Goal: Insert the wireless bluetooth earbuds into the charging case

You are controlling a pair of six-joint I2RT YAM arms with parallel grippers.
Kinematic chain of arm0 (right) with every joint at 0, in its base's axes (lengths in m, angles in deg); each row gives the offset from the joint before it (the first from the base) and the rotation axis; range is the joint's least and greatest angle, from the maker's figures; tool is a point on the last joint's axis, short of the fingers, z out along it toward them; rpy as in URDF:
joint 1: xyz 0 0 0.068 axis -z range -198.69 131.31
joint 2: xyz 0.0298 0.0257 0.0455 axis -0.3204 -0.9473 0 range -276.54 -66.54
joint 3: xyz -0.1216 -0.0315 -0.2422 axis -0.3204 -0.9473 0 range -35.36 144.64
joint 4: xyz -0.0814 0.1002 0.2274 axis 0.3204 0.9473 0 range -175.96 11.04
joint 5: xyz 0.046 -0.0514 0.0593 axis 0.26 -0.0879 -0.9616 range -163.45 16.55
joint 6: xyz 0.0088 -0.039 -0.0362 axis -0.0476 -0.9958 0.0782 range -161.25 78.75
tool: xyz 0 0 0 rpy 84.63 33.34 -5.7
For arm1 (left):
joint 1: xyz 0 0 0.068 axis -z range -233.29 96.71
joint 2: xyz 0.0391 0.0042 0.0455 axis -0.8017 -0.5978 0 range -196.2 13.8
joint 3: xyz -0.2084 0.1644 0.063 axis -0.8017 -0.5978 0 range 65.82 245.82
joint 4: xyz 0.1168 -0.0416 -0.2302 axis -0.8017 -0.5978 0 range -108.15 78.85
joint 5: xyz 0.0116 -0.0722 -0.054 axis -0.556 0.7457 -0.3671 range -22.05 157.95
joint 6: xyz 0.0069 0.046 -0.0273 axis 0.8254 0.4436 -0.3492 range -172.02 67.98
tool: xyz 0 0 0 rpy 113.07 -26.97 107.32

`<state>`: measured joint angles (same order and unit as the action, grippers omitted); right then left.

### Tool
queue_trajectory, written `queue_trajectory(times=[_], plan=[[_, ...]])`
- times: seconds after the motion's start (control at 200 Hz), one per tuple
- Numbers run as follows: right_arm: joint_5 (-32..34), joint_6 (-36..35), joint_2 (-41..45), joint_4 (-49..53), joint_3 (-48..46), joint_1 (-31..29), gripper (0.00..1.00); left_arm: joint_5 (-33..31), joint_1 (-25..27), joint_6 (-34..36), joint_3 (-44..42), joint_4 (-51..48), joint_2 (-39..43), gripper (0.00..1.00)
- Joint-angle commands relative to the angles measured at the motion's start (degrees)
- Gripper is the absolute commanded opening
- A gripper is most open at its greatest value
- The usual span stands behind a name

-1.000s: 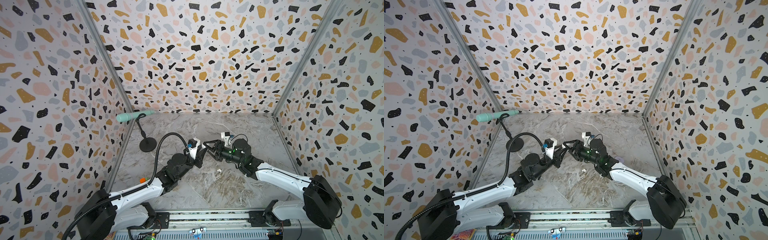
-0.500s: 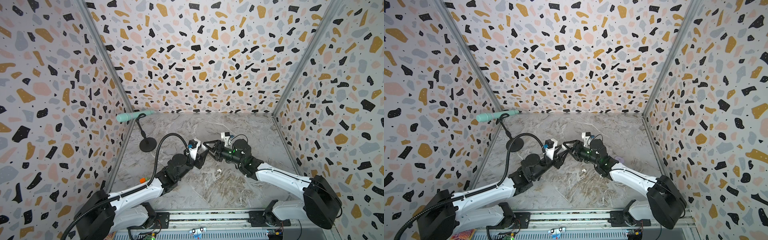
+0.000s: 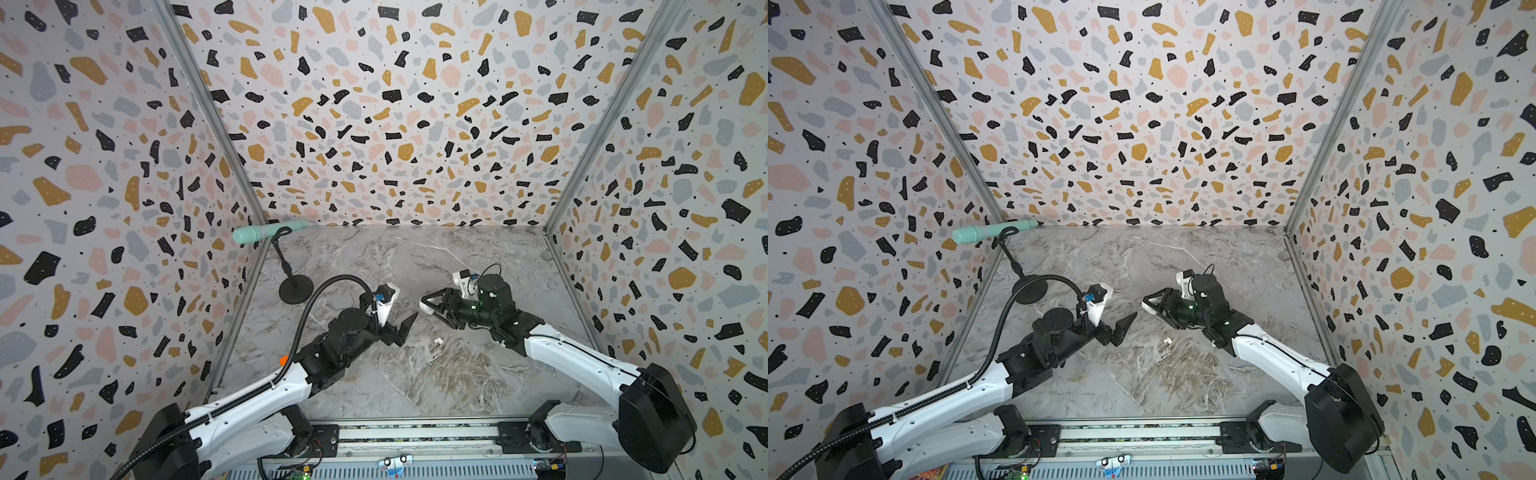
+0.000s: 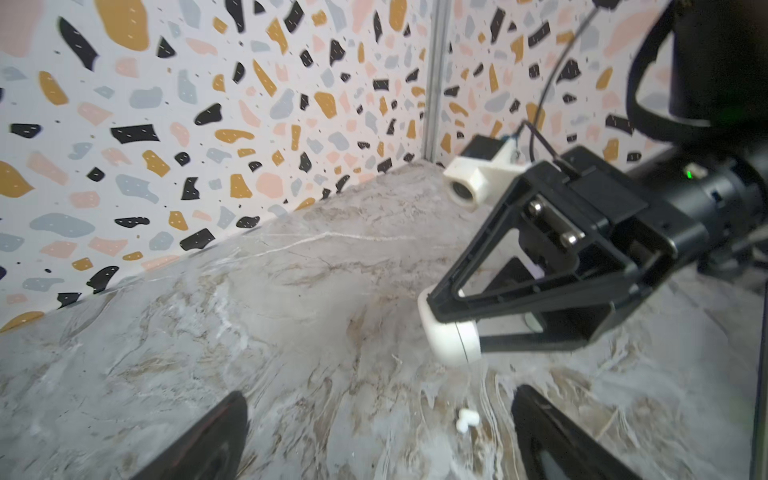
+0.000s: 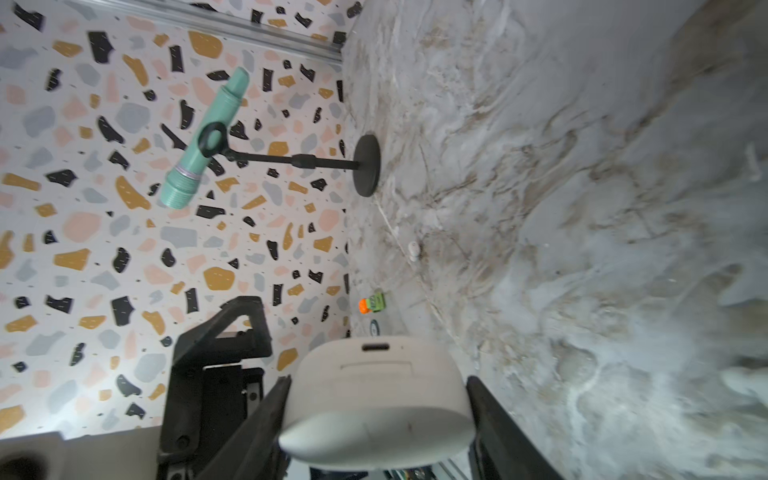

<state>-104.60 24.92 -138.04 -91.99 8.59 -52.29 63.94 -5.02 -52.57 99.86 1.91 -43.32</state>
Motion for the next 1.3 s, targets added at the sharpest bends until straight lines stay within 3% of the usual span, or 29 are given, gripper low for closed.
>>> queue_trajectory(times=[0.0, 0.24, 0.415, 0.546, 0.771, 1.161, 1.296], plan=[[-7.33, -12.1, -0.39, 12.18, 5.58, 1.47, 0.54, 6.8, -0.63, 6.87, 3.91, -9.26, -2.58, 1.0], [-14.29, -24.12, -4.57, 23.69, 10.75, 2.3, 0.52, 9.8, -1.06, 12.22, 9.19, -13.88, -10.41, 1.0], [-16.89, -28.13, -5.95, 27.43, 12.25, 2.31, 0.51, 15.84, -1.26, 17.11, 12.13, -14.55, -14.44, 1.0], [-17.69, -29.08, -6.17, 28.71, 12.79, 2.31, 0.51, 21.02, -1.21, 20.68, 12.89, -14.56, -15.38, 1.0], [-19.15, -29.17, -7.1, 28.7, 13.62, 2.3, 0.51, 25.64, -1.21, 25.44, 13.42, -15.85, -15.63, 0.91], [-19.38, -29.87, -9.59, 30.7, 16.51, 0.5, 0.51, 22.68, -1.08, 24.88, 12.45, -11.48, -14.76, 0.84], [-19.33, -29.62, -9.55, 30.46, 16.7, 0.43, 0.51, 24.47, -1.1, 25.79, 12.78, -12.06, -15.03, 0.79]])
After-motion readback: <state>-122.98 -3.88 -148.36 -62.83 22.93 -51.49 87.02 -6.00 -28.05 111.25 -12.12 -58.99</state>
